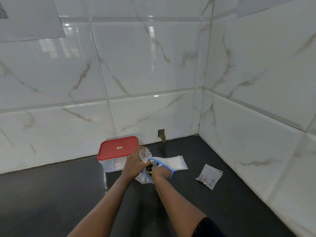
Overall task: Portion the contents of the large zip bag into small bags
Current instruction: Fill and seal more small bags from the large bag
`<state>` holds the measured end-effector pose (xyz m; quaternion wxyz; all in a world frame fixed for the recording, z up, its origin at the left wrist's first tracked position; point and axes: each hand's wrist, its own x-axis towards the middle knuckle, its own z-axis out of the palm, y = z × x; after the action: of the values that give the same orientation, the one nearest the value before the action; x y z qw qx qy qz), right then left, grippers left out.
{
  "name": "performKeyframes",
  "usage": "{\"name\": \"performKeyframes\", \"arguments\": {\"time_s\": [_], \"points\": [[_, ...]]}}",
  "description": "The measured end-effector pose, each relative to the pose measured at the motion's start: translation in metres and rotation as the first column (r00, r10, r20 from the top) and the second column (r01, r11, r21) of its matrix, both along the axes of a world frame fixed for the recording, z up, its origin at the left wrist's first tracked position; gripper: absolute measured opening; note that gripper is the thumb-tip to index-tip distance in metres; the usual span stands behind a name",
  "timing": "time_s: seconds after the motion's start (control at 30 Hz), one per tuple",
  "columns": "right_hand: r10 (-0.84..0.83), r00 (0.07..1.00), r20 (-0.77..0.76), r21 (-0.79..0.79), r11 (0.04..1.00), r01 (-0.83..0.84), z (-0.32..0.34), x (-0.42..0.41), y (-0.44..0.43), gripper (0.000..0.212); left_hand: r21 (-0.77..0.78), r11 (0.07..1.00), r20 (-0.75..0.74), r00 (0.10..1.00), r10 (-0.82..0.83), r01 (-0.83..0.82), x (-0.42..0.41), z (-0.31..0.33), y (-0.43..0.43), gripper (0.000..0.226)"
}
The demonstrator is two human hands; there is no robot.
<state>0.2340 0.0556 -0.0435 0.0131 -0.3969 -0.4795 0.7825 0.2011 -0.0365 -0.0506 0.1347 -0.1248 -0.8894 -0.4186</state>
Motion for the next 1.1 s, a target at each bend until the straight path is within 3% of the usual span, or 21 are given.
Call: {"name": "performKeyframes", "arguments": {"time_s": [0.13, 0.53, 0.73, 0.97, 1.1], "points": [[0.14, 0.99, 0.019, 0.034, 0.989, -0.141, 0.005, -0.006, 0.002, 0.036, -0.004, 1.0, 0.002, 1.0, 0.006, -0.006, -0.002, 0.002, -0.001, 0.047], [0.148, 0.986, 0.078, 0.037, 0.988, -0.152, 0.0, -0.015, 0.004, 0.032, 0.001, 1.0, 0.001, 1.0, 0.015, -0.015, -0.005, 0.005, -0.001, 0.041], [0.172, 0.977, 0.127, 0.181, 0.964, -0.194, 0.003, -0.018, 0.009, 0.032, 0.009, 1.0, -0.001, 1.0, 0.017, -0.017, -0.007, 0.006, 0.007, 0.043], [0.245, 0.951, 0.185, 0.464, 0.832, -0.305, -0.001, -0.02, 0.012, 0.031, 0.028, 0.998, -0.005, 0.998, 0.059, -0.059, -0.005, 0.008, 0.011, 0.042], [0.246, 0.95, 0.192, 0.503, 0.807, -0.31, 0.0, -0.021, 0.02, 0.033, 0.031, 0.998, -0.011, 0.999, 0.05, -0.049, -0.005, 0.008, 0.013, 0.042]]}}
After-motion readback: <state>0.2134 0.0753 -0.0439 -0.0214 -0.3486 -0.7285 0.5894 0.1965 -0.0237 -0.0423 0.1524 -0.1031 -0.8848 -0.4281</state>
